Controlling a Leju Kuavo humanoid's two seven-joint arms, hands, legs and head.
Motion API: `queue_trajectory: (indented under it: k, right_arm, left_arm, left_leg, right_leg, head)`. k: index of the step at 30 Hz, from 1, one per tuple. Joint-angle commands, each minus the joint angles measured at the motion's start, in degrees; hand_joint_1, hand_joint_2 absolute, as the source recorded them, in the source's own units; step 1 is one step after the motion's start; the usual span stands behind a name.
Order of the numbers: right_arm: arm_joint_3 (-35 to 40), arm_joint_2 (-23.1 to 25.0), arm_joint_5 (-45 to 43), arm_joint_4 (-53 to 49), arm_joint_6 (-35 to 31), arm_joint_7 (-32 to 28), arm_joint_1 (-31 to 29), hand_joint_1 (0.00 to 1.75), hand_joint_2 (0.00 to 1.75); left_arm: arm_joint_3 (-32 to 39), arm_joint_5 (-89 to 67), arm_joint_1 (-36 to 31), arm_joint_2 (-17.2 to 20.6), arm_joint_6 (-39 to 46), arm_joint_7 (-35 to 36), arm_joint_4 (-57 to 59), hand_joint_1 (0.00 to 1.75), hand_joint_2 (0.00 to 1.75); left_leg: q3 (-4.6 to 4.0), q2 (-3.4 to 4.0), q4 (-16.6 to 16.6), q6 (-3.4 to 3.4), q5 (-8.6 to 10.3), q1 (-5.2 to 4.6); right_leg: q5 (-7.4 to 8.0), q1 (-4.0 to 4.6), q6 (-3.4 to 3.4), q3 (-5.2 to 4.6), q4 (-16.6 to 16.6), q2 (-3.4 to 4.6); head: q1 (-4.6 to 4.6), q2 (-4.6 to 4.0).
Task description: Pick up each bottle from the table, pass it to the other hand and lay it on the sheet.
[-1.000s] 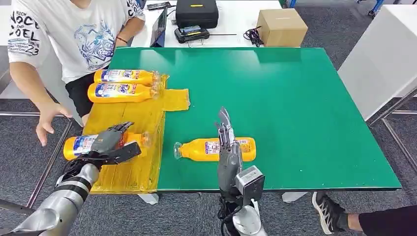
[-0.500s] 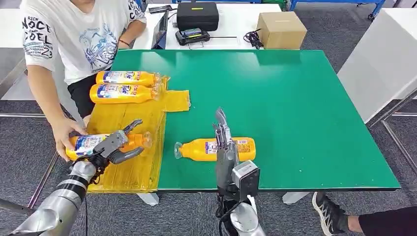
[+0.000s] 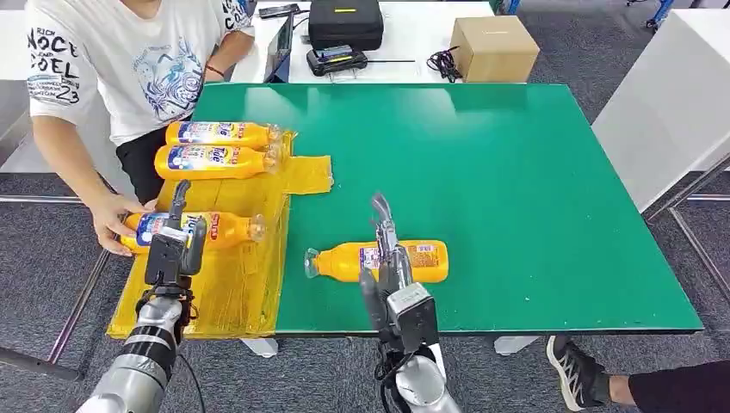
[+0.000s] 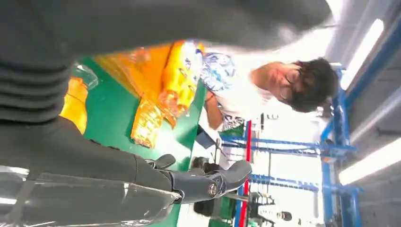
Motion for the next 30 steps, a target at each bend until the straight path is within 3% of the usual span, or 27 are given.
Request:
queue_trajectory:
  k: [1,8,16,18,23,30]
  right_arm:
    - [-1.3,-4.7,8.4,4.9,-3.1,4.9,-4.8,0.0,1.75]
    - [-6.5,-11.0,23.2,14.8,-5.1,15.4,-12.3,0.0,1.75]
    - [-7.7,-10.5,23.8,15.3,-4.5,14.5,-12.1,0.0,1.75]
    - [-7.6,-11.4,26.3,16.3,-4.5,17.0,-13.1,0.0,1.75]
    - [-7.0,-13.9,29.1,25.6,2.3,21.7,-19.0,0.0,1.75]
    - [-1.0,-13.2,29.6,33.7,7.9,21.0,-23.1,0.0,1.75]
  left_arm:
    - [2.7,8.3,4.1,-3.9,3.1,-1.2,-14.2,0.0,1.75]
    - [0.3,14.1,9.1,-5.2,2.4,-1.1,-18.9,0.0,1.75]
    - [0.0,14.3,9.5,-5.2,2.9,-1.2,-18.9,0.0,1.75]
    - [-0.9,13.3,10.2,-5.0,3.0,-1.2,-18.4,0.0,1.75]
    - [-2.1,11.7,12.3,-5.5,2.6,-0.5,-16.5,0.0,1.75]
    - [-2.6,11.3,10.4,-5.7,1.6,0.2,-12.2,0.0,1.75]
  left_leg:
    - [0.06,0.16,0.0,-0.07,-0.1,0.1]
    - [-0.11,0.08,0.0,-0.03,-0.02,0.05]
    - [-0.09,0.06,0.0,-0.1,-0.09,0.06]
    - [-0.16,0.07,0.0,-0.07,-0.06,0.03]
    - [-0.06,0.14,0.0,-0.05,-0.07,0.06]
    - [-0.04,0.13,0.0,-0.12,-0.08,0.1]
  right_leg:
    - [-0.02,0.11,-0.09,0.06,-0.1,0.09]
    - [0.02,0.06,-0.05,-0.09,-0.1,0.04]
    - [-0.04,0.09,-0.11,-0.06,-0.1,0.03]
    - [-0.01,0.05,-0.06,-0.16,-0.1,0.04]
    - [0.01,0.08,-0.06,-0.05,-0.1,0.1]
    - [0.01,0.13,-0.13,0.0,-0.1,0.08]
  head:
    - [-0.02,0.0]
    - [-0.02,0.0]
    - [-0.02,0.0]
    - [-0.04,0.0]
    - [-0.04,0.0]
    - [-0.02,0.0]
